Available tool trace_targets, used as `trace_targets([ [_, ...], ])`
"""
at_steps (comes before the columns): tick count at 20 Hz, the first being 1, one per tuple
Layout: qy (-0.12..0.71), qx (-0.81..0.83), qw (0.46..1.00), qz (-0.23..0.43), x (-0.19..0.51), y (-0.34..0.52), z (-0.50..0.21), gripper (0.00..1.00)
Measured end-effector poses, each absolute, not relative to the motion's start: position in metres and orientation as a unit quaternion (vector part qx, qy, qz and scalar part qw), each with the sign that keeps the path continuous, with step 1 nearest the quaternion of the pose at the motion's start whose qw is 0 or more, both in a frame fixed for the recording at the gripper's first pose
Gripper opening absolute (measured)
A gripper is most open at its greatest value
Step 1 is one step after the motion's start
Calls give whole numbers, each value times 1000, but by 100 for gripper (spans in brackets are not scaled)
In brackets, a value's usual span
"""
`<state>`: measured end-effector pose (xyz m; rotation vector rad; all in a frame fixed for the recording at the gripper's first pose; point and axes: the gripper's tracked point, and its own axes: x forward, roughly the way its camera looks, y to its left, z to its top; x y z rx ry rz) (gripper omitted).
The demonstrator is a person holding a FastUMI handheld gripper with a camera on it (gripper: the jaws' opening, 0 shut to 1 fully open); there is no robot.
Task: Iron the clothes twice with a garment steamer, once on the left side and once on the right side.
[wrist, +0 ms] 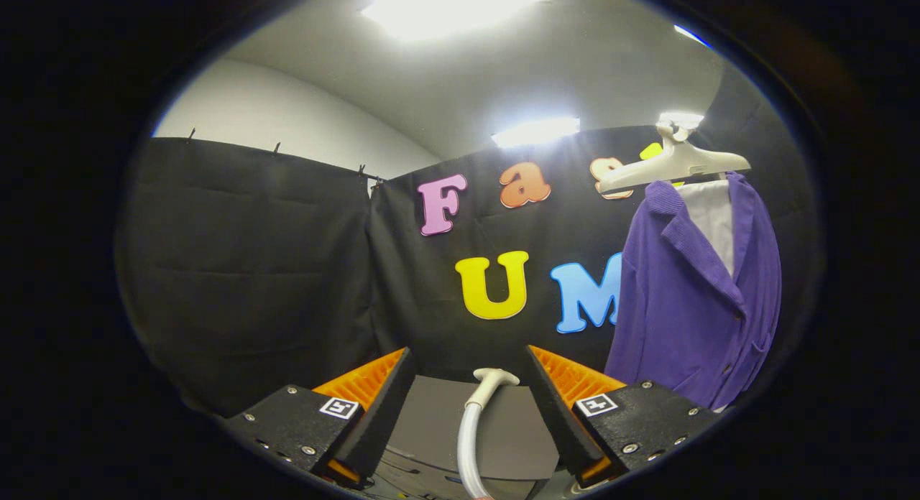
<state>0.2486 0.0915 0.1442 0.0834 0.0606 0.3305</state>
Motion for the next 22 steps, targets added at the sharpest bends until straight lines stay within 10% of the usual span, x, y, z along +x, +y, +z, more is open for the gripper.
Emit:
trace_targets([
  [22, 336, 81, 919, 190, 425, 131, 19, 96],
])
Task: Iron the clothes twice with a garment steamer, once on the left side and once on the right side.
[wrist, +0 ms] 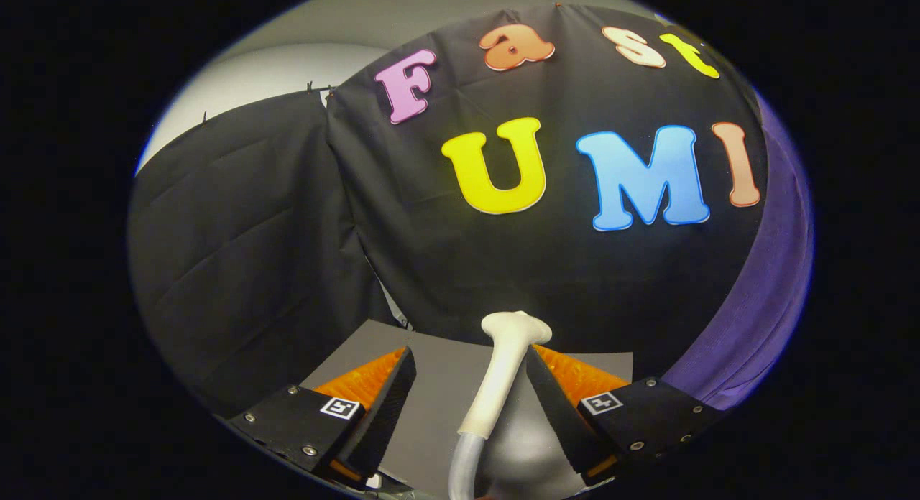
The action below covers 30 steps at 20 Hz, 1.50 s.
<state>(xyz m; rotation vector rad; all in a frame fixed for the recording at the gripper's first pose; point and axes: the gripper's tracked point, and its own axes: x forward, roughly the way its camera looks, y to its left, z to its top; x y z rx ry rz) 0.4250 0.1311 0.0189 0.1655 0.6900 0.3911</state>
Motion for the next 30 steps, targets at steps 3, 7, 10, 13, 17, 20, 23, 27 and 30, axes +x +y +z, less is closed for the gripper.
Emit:
trace_targets([
  [3, 371, 77, 906, 189, 433, 133, -8, 96],
  [7, 421, 79, 886, 176, 446, 128, -48, 95],
  [10, 452, 96, 871, 167, 451, 124, -76, 94],
  [13, 477, 124, 854, 168, 457, 129, -94, 91],
  [17, 504, 152, 834, 167, 459, 137, -114, 82],
  [20, 517, 170, 823, 165, 459, 143, -128, 63],
  [23, 521, 198, 816, 155, 462, 146, -134, 55],
  [27, 517, 213, 812, 167, 459, 147, -128, 40],
  [30, 501, 198, 821, 190, 440, 154, -112, 36],
])
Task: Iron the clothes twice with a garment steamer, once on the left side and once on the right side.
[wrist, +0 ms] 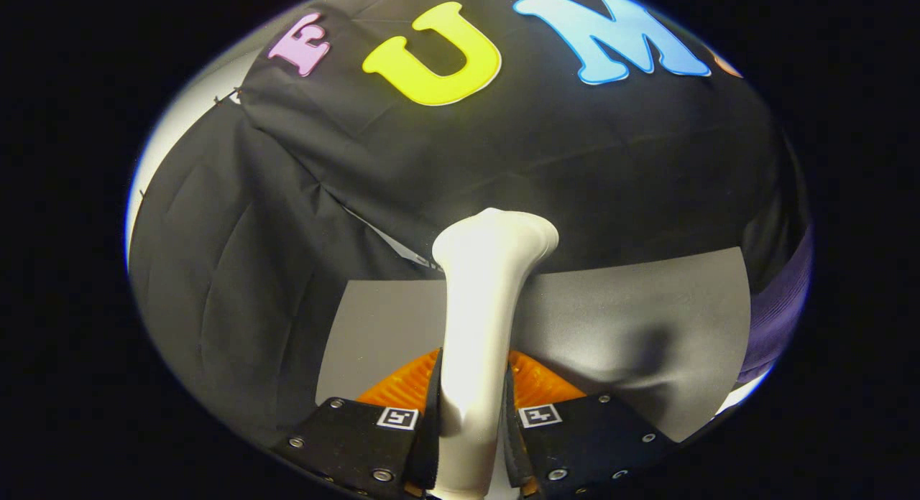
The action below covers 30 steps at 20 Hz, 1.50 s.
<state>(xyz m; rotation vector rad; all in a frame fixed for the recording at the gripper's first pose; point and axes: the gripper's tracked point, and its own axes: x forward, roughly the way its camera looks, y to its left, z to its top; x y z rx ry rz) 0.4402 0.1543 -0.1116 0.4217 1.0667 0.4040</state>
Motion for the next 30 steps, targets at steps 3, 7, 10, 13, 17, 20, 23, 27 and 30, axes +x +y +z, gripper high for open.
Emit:
trace_targets([
  [3, 479, 189, 834, 198, 424, 149, -94, 36],
  [7, 456, 174, 852, 189, 400, 134, -79, 36],
  [10, 431, 167, 867, 184, 377, 119, -63, 36],
  [13, 393, 149, 890, 178, 354, 101, -41, 36],
  [17, 370, 155, 897, 183, 307, 89, -20, 36],
  [20, 360, 146, 904, 179, 271, 77, -13, 36],
  [23, 342, 144, 913, 167, 232, 63, -9, 36],
  [27, 308, 140, 930, 144, 179, 41, -3, 36],
  [30, 297, 145, 934, 134, 138, 29, -2, 36],
])
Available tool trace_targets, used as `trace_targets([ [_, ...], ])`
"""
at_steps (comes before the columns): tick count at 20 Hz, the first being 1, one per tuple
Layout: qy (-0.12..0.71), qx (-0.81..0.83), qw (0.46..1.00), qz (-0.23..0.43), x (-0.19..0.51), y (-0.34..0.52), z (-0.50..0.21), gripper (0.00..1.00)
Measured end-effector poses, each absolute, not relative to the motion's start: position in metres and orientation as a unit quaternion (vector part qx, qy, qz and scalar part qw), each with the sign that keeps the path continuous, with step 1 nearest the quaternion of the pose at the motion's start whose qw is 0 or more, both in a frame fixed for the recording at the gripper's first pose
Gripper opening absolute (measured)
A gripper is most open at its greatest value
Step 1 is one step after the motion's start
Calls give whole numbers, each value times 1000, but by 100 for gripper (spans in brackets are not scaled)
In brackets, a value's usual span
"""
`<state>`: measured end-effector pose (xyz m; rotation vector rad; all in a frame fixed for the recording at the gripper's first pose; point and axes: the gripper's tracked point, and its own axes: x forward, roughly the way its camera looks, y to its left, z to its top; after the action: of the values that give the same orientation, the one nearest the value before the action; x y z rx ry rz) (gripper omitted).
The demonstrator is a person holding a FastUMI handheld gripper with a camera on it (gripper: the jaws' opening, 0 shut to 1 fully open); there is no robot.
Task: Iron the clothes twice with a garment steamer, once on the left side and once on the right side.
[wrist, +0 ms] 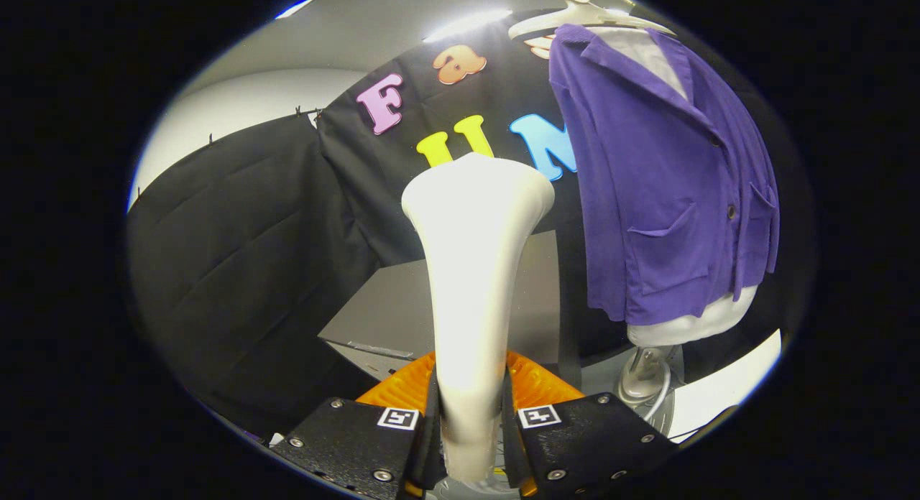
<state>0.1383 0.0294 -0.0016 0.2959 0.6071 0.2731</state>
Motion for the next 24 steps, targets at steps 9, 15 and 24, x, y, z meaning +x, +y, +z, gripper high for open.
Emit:
trace_targets([
  [9, 234, 126, 959, 96, 41, -5, 2, 36],
  [15, 210, 109, 968, 84, 1, -15, -14, 36],
  [24, 179, 100, 976, 70, 6, -33, 8, 36],
])
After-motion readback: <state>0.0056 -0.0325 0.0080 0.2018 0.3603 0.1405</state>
